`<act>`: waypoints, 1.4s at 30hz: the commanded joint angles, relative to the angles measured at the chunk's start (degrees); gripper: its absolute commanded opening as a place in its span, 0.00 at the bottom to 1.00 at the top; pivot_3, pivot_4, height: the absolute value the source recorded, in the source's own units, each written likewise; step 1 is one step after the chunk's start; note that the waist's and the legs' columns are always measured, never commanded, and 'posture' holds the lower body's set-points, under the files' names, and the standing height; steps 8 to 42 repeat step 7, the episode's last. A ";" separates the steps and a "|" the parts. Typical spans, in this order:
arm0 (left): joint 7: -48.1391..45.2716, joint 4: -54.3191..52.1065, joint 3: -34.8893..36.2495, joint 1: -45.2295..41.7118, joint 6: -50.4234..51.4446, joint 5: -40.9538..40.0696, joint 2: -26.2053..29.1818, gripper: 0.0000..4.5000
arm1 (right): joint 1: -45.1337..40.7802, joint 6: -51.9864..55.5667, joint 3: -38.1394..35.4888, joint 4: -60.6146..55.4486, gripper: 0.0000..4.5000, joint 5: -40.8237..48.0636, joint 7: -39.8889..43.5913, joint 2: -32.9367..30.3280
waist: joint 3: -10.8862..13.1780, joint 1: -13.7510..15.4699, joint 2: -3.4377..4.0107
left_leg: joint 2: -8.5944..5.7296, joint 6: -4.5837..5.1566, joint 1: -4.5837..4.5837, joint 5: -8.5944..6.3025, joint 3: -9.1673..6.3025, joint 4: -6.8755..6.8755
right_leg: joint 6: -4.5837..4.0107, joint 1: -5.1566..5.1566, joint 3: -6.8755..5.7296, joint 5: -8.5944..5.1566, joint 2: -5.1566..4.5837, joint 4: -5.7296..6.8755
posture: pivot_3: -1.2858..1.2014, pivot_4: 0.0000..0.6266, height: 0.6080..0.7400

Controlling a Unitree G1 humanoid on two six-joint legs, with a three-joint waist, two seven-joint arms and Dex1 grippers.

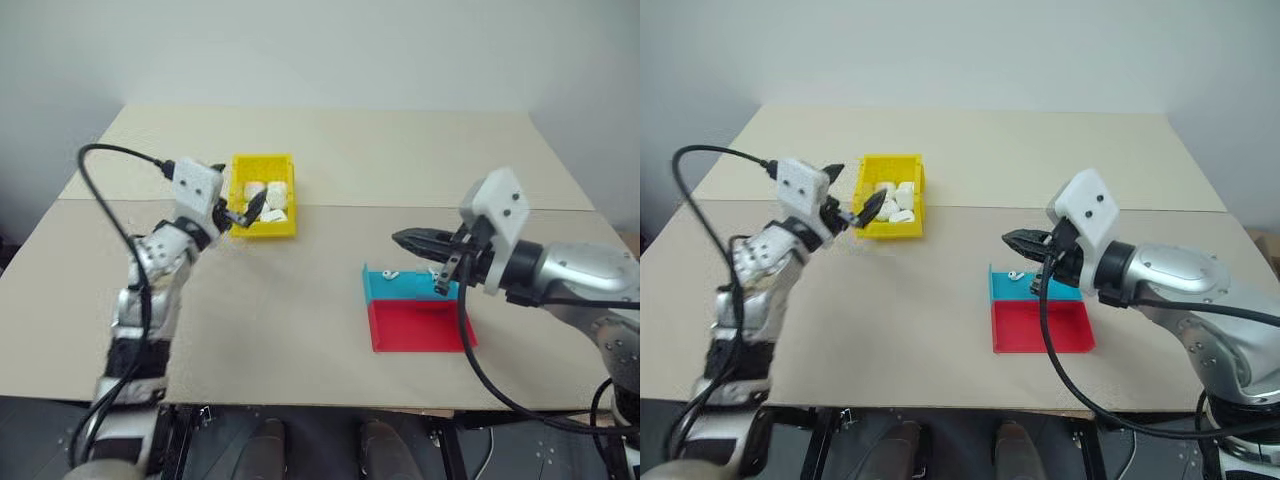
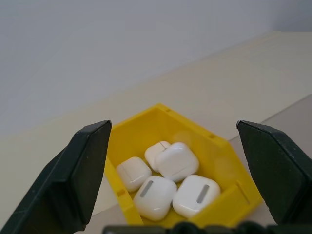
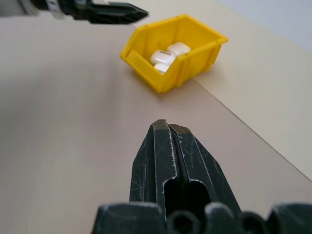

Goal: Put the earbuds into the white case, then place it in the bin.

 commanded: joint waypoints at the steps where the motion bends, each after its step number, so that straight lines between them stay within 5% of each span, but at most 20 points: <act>1: -7.95 -12.36 4.78 7.23 6.09 -8.46 6.49 0.99 | 3.49 -5.42 -0.91 -2.45 0.00 -3.14 2.34 -0.76 | -0.01 -0.12 -0.02 | 0.02 0.00 0.00 0.00 0.01 0.00 | -0.01 -0.01 -0.01 -0.01 0.03 -0.01 | 0.52 0.24 1.00; 7: -19.57 -27.81 15.01 21.15 19.38 -27.72 18.03 0.99 | 10.66 -14.53 -2.76 0.06 0.00 -7.11 6.96 1.05 | -0.03 -0.20 -0.03 | 0.11 0.00 0.05 0.00 0.05 0.01 | -0.02 0.01 0.01 -0.04 0.03 -0.01 | 0.52 0.24 1.00; 42: -19.57 -27.81 15.01 21.15 19.38 -27.72 18.03 0.99 | 10.66 -14.53 -2.76 0.06 0.00 -7.11 6.96 1.05 | -0.03 -0.20 -0.03 | 0.11 0.00 0.05 0.00 0.05 0.01 | -0.02 0.01 0.01 -0.04 0.03 -0.01 | 0.52 0.24 1.00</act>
